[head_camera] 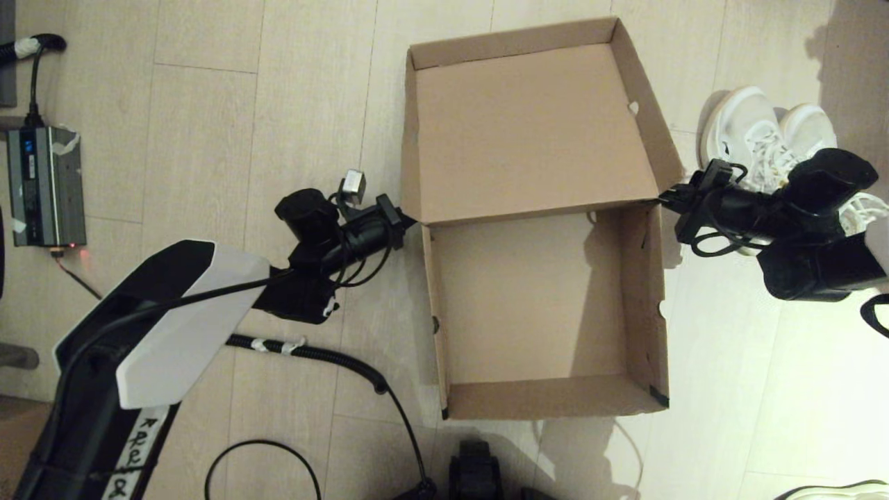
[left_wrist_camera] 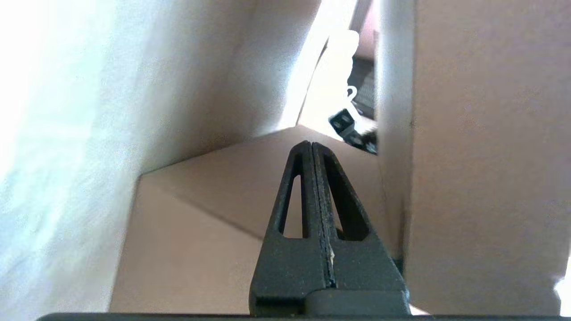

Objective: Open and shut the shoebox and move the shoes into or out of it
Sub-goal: Close the shoe box

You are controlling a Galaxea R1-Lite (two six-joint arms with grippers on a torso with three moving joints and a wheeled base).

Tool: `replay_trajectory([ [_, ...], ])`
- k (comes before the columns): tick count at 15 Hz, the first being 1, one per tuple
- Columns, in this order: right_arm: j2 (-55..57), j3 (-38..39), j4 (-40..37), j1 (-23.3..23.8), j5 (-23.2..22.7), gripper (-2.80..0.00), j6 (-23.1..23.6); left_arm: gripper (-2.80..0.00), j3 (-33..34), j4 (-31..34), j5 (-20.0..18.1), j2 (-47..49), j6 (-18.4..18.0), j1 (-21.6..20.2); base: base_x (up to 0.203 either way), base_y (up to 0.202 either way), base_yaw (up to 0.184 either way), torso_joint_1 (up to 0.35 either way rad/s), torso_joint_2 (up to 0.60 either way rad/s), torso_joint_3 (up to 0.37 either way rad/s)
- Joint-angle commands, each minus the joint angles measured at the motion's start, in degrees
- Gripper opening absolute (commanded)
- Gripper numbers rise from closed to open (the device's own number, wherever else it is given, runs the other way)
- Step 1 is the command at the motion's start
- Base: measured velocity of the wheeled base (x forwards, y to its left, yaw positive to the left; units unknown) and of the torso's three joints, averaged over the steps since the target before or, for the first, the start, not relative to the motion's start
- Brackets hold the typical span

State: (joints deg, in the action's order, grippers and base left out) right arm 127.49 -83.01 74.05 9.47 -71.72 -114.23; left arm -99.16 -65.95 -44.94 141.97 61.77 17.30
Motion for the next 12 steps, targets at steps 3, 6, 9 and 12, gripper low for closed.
replay_trajectory([
  [3,-6.0,14.4,6.9,0.2,-1.0,-2.8,-0.6,-2.8,7.1,-2.3,-0.2,-2.8,-1.2,-0.7,0.0,0.0,0.0,0.0,0.0,0.0],
  [6,-7.3,25.0,12.7,0.3,-1.3,-2.8,-0.2,-2.8,9.9,-4.4,-0.2,-4.5,-1.4,-1.3,0.0,0.0,0.0,0.0,0.0,0.0],
  [9,-6.2,30.5,13.6,0.6,-0.9,-2.8,9.7,-2.8,10.0,-4.3,-0.2,-5.2,-1.4,-2.4,0.0,0.0,0.0,0.0,0.0,0.0],
  [12,-3.4,27.5,13.6,2.5,-0.7,-2.8,13.8,-2.8,10.0,-4.4,-0.2,-5.2,-1.7,-3.6,0.0,0.0,0.0,0.0,0.0,0.0],
])
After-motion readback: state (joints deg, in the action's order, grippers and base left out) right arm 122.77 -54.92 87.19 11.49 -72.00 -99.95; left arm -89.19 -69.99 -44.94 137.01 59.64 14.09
